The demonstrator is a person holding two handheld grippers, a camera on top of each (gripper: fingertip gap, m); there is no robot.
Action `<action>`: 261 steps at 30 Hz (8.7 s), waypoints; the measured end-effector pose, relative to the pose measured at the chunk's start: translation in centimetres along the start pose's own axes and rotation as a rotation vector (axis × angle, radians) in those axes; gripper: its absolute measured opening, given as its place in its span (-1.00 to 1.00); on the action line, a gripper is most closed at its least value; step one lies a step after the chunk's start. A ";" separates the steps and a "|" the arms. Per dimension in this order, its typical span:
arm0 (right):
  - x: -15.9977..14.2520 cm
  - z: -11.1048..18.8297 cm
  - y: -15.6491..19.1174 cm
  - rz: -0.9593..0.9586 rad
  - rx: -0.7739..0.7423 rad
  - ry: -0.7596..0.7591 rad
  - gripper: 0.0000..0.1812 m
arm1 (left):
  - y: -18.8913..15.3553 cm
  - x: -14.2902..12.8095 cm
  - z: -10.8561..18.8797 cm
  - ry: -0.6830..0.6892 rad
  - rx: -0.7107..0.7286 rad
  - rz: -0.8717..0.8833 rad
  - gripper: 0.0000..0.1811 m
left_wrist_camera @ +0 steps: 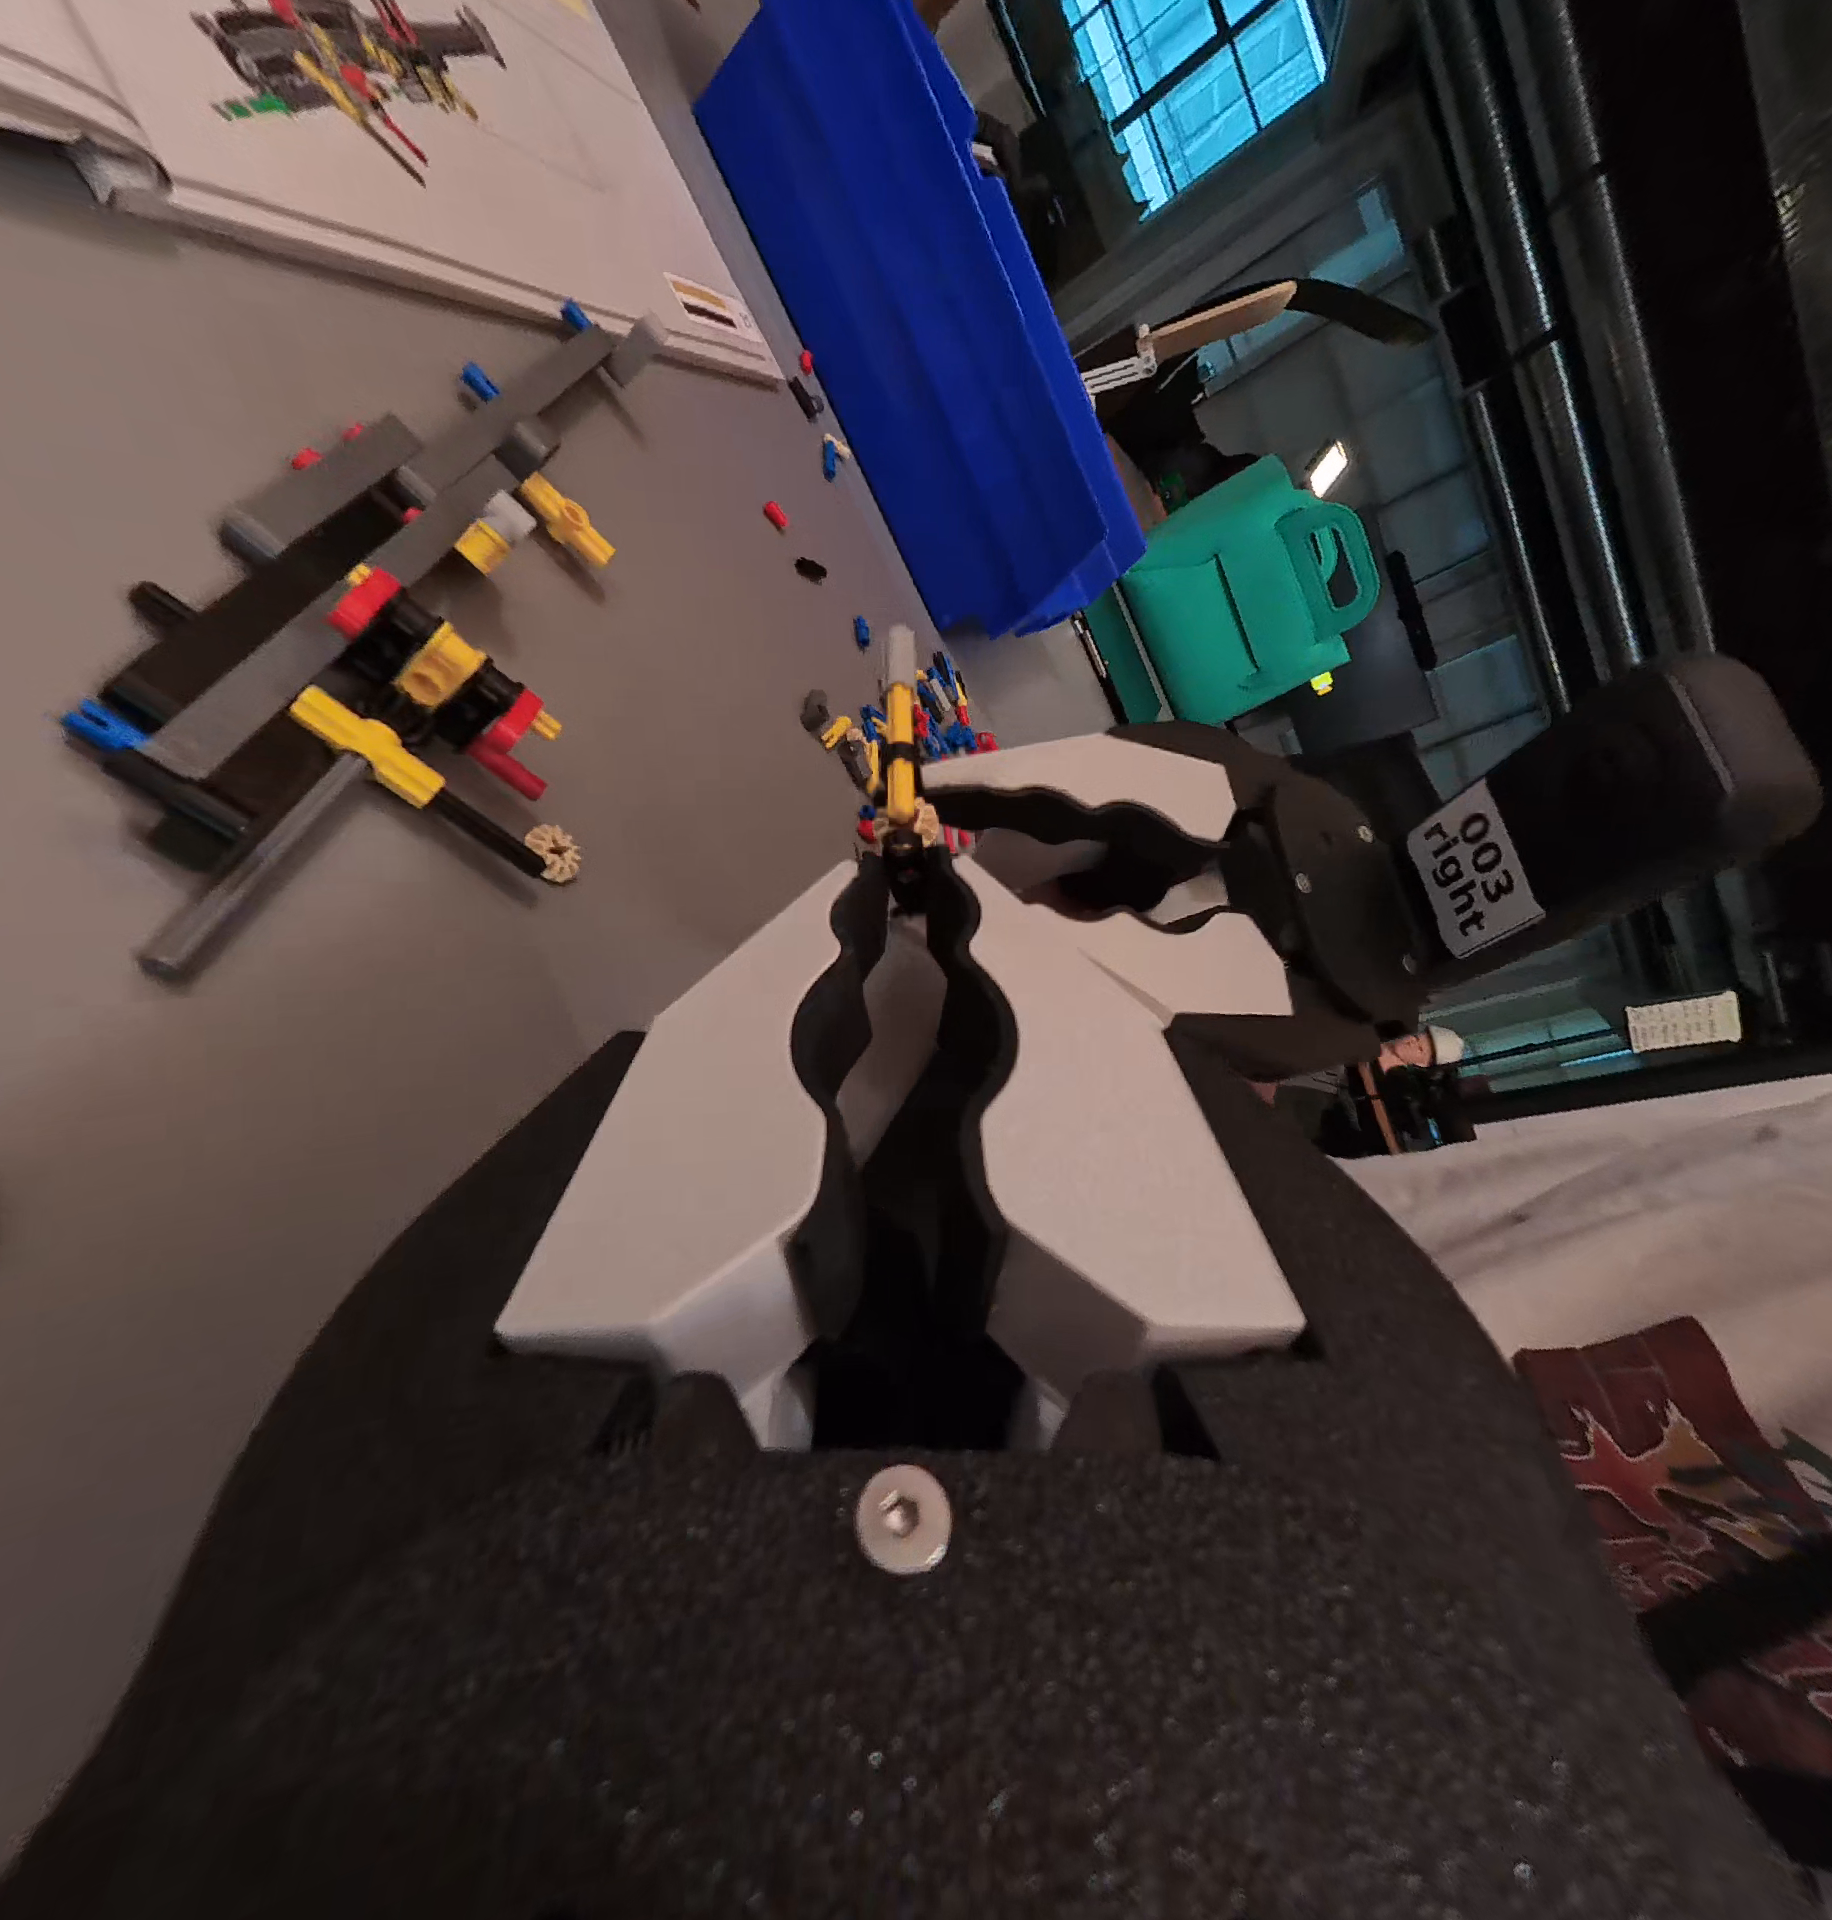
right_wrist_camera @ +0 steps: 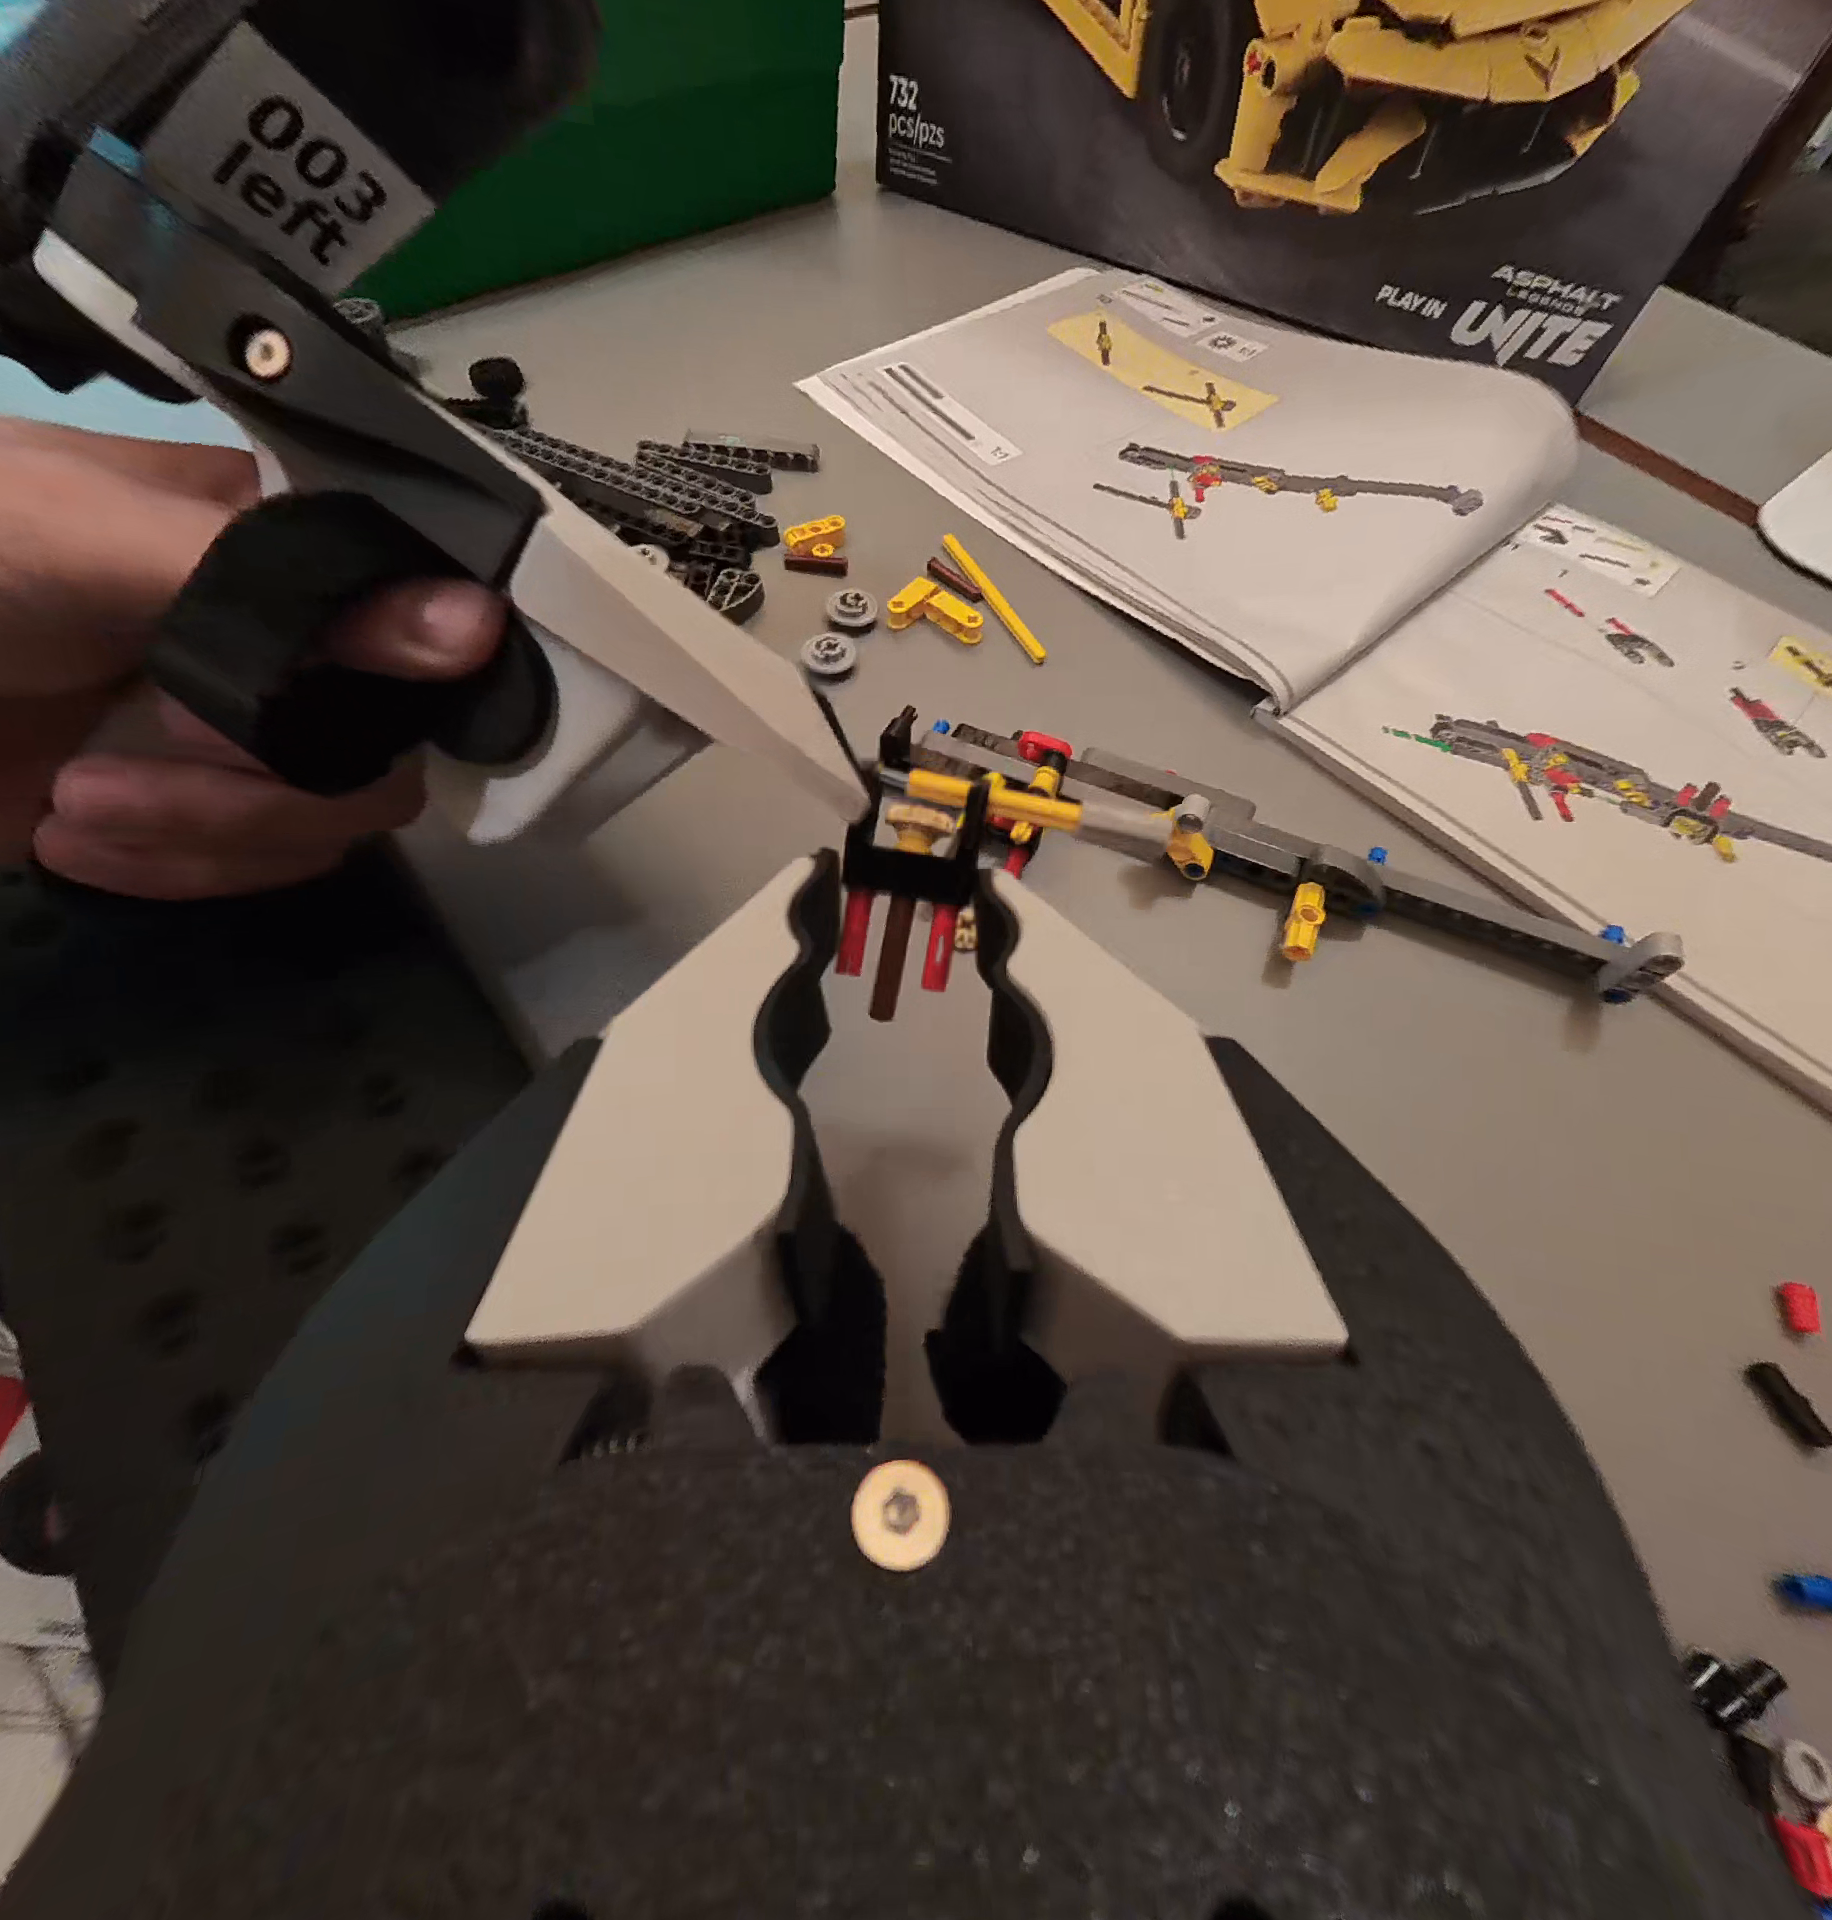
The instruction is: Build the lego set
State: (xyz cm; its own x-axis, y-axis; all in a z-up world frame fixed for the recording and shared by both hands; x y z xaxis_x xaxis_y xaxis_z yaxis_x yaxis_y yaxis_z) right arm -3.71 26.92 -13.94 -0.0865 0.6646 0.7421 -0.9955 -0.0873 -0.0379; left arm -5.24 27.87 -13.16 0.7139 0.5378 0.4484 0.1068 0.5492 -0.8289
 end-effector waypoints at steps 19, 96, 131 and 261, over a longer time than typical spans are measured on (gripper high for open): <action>-5.5 -1.5 0.9 -0.097 0.049 0.409 -0.74 | 3.6 -3.4 -0.7 0.415 0.421 -0.458 -0.84; -6.9 -1.8 -2.7 -0.015 0.109 0.364 -0.49 | 3.7 -2.9 -5.2 0.812 0.133 -0.927 -0.32; -4.6 0.1 -4.4 0.000 0.050 0.074 -0.65 | 7.2 -0.4 -3.0 0.693 0.486 -1.109 -0.88; -7.9 -0.1 -3.5 -0.394 -0.178 0.342 -0.91 | 5.0 -3.2 -4.7 0.728 0.265 -0.972 -0.93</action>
State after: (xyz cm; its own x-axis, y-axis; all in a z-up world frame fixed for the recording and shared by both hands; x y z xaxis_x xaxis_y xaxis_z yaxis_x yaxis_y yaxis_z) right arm 0.44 22.05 -19.71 0.3160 0.8271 0.4648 -0.9437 0.3245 0.0641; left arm -3.76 25.88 -20.34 0.6438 -0.5972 0.4784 0.7233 0.6790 -0.1259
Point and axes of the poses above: each gripper's, where its closed fingertips meet, z back along the fingers, x out of its top, y = z × x across the jaws, the point moved 1 cm from there along z, back along the fingers, and after that the axes turned 14 degrees about y, right-handed, at the moved point
